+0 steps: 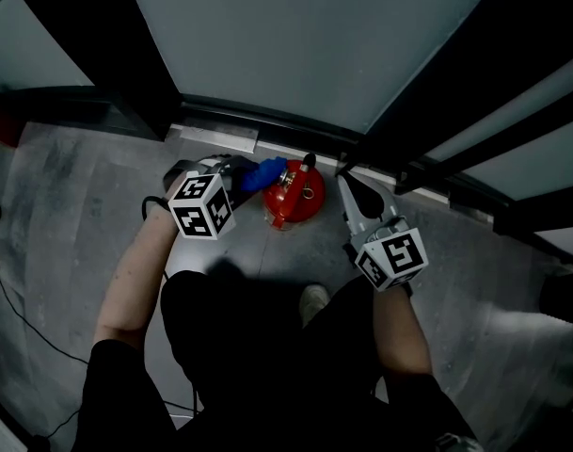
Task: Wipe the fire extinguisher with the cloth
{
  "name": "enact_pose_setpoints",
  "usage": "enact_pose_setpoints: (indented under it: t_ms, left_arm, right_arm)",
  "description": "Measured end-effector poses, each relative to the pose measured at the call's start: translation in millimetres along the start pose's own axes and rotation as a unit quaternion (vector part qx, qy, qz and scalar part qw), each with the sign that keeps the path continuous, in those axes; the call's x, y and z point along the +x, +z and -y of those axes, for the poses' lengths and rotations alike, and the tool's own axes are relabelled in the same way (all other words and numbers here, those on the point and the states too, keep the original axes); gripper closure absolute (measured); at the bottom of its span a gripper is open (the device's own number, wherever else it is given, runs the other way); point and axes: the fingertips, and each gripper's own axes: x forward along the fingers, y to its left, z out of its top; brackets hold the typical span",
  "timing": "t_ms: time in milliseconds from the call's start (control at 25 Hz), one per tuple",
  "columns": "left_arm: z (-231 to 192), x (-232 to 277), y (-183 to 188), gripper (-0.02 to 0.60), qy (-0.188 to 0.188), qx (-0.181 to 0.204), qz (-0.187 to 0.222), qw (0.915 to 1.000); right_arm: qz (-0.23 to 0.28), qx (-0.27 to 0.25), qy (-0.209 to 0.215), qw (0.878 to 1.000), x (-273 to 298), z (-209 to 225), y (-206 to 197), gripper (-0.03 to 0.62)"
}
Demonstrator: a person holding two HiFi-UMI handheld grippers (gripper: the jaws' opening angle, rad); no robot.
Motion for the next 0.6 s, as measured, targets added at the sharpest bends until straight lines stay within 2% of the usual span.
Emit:
enact_pose_setpoints:
  t_ms: [160,280,400,600]
  left_arm:
    - [13,-10,5,0.538,-0.004,-0.009,0.004,0.9999]
    - [24,-13,11,0.537,0.001,-0.029,0.017,0.9994]
    - [32,-13,17,0.537,0.019,-0.073,0.044,0.9961]
    - [38,-15,22,0.537,0.047,-0.166,0.098,0.9801]
  right_arm:
    - [-0.007,-0.003,0.005,1.000,3,-5,-2,0.591]
    - [-0.006,-0.001,0.004,1.000,4,-5,-2,0.591]
    - [-0.012,0.003,0.006,1.000,4,-5,-6,0.591]
    - [-0.010,0.010,0.011,1.000,7,-7,-6,0.591]
